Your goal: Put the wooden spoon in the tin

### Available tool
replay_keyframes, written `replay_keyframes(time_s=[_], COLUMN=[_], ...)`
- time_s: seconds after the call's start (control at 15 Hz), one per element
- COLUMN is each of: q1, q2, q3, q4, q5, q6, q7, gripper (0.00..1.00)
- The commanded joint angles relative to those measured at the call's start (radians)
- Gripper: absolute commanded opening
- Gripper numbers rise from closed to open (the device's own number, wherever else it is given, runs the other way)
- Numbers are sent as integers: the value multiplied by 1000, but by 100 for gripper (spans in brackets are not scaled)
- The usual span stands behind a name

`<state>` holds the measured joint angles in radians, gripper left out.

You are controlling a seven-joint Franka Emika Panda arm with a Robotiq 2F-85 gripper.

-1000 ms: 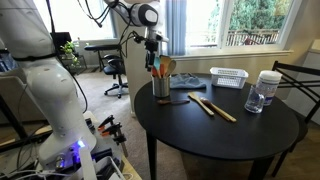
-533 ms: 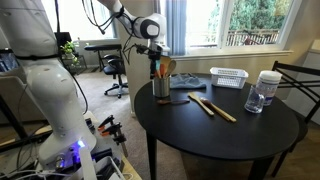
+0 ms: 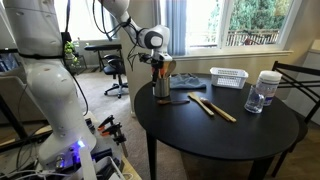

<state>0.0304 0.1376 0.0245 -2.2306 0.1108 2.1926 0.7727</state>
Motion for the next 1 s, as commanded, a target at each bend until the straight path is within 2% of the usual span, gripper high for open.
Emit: replay_keyframes(time_s=[0.0,0.33,0.53,0.93], q1=[11,5,-1,-7], q2=[36,83,112,190], q3=[-23,-70,-86,-74], q4=[4,-7,-8,10], q5=[-40,-76,-42,50], q6=[55,180,239,365], q7=[33,39,12,-39], gripper=[100,100,100,100])
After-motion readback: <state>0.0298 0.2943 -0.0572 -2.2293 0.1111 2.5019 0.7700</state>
